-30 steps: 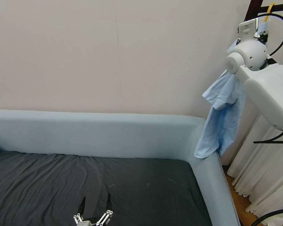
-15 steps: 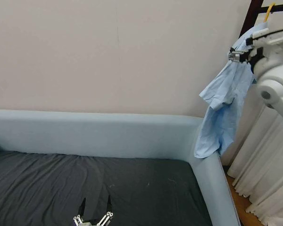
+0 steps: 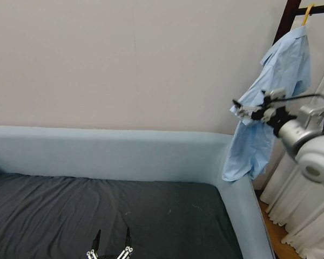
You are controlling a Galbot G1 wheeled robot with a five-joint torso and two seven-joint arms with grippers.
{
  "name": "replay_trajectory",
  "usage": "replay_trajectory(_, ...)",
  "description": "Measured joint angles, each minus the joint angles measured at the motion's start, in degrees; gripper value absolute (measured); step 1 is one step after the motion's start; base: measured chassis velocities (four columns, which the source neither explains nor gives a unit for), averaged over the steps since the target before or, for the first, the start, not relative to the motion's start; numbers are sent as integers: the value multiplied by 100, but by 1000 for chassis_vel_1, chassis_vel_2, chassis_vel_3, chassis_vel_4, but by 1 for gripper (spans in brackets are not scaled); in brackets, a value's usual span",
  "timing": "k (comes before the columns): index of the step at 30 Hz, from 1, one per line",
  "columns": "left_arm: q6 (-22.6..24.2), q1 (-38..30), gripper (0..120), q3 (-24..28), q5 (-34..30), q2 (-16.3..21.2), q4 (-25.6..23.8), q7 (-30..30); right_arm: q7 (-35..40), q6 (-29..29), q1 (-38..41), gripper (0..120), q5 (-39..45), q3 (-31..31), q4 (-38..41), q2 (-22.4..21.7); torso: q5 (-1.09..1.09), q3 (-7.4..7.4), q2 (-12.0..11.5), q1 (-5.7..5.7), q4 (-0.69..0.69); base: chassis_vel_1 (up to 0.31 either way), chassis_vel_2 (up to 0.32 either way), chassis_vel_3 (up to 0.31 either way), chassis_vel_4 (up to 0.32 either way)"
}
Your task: Pick up the clothes from the sofa and hang them on the clothes hanger.
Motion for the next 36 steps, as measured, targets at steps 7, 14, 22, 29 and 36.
replay_trajectory(7,-36,1,100,-4,32,-37,31,54,-204,392,-2435,100,-1079,1304,178,913,-1,0,0,1,1,0,0,0,0)
replay_trajectory(14,-82,-12,100,-27,152,-49,109,61,-712,1209,-4853,100,-2287,2713,520,2489,-1,-1,0,0,-2,0,0,0,0)
replay_trajectory(22,-43,18,100,-7,620,55,-58,-248,-1317,2616,-6648,100,-3518,3395,914,3920,-2,-1,1,0,0,0,0,0,0)
replay_trajectory(29,-32,141,100,-75,695,228,-193,-267,-1219,2964,-6905,100,-3903,3183,913,4467,-2,0,0,0,2,0,0,0,0)
replay_trajectory(36,34,264,100,-345,555,396,-350,-307,-1202,3092,-6905,100,-4033,3058,757,4566,-1,0,0,1,1,0,0,0,0)
